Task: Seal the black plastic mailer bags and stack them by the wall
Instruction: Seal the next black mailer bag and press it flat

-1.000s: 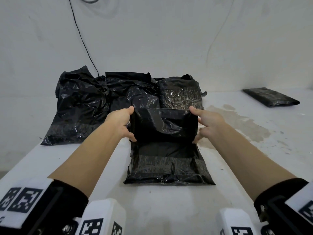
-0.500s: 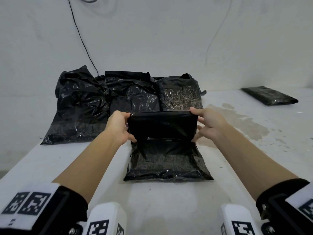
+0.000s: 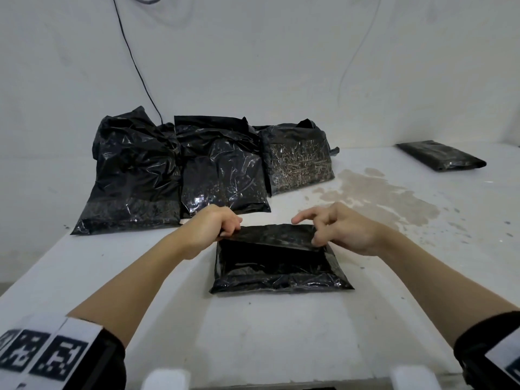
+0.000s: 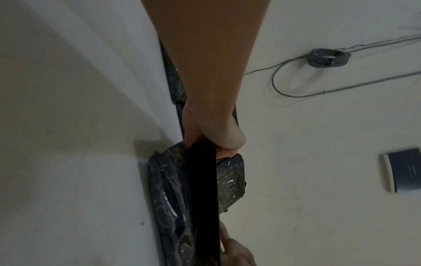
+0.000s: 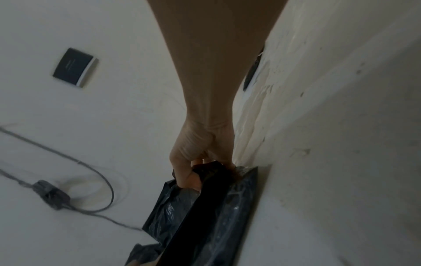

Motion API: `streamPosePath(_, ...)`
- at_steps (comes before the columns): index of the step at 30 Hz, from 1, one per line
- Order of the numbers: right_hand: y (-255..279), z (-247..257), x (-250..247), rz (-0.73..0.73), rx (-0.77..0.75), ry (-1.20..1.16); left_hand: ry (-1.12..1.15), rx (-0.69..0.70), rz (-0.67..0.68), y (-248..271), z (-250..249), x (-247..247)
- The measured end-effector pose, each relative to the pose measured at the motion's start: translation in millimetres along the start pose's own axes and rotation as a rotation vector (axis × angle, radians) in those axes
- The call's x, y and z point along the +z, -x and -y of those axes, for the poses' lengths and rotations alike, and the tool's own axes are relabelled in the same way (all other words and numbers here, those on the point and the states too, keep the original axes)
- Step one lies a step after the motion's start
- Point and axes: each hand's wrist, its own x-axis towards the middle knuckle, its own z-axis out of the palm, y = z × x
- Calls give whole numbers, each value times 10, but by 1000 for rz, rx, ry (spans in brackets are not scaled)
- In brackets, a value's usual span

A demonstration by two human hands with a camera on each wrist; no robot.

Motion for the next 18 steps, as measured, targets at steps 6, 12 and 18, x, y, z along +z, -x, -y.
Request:
streamPosePath(6, 25, -124, -22, 41, -28, 268, -333, 101, 91, 45, 81, 8)
streamPosePath(12, 41, -146, -53, 62, -103, 456, -718, 337, 194, 89, 228, -105)
streamPosePath(18, 213, -139, -103, 39, -233, 672, -935, 532, 101, 283, 206, -137)
